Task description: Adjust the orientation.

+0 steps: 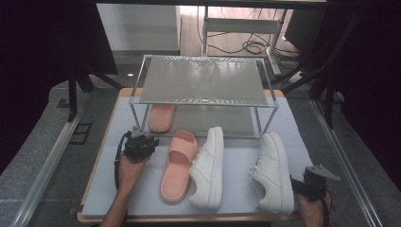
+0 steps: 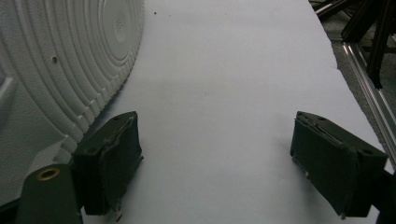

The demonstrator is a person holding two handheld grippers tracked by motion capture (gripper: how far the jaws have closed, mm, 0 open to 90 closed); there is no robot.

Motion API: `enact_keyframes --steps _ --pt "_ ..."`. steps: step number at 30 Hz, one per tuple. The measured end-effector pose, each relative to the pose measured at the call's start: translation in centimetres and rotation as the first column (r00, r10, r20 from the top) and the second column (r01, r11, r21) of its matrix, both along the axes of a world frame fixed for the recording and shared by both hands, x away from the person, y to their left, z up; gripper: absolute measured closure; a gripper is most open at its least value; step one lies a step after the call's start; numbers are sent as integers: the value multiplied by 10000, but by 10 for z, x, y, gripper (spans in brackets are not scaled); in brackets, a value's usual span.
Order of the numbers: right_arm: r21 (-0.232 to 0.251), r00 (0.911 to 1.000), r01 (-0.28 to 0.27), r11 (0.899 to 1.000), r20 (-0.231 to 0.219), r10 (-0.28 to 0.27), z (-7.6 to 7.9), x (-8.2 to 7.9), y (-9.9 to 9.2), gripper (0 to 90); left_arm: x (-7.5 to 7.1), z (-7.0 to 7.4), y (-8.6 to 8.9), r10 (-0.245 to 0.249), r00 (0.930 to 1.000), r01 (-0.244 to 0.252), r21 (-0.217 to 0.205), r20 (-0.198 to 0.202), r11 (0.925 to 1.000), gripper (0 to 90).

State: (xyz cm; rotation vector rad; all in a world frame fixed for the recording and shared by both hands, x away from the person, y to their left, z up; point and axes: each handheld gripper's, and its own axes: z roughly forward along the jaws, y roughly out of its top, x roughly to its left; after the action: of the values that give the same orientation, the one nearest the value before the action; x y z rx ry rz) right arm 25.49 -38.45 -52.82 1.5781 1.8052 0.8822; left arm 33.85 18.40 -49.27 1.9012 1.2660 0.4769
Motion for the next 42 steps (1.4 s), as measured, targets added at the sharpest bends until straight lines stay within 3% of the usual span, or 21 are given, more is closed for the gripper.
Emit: enact_keyframes --steps 8,17,29,42 --pt "27 10000 -1 10000 -12 1 0 0 0 158 -33 13 0 -485 9987 489 -214 176 9986 613" --pt "27 10000 6 10000 -1 -6 0 0 0 158 -54 16 -11 -1088 9939 1093 -301 191 9936 543" --pt "29 10000 5 10000 -1 -5 0 0 0 158 -52 12 -29 -1461 9893 1462 -319 54 9887 554" --pt "19 10000 11 10000 0 -11 0 0 0 158 -38 5 -49 -1377 9903 1382 243 -186 9901 612"
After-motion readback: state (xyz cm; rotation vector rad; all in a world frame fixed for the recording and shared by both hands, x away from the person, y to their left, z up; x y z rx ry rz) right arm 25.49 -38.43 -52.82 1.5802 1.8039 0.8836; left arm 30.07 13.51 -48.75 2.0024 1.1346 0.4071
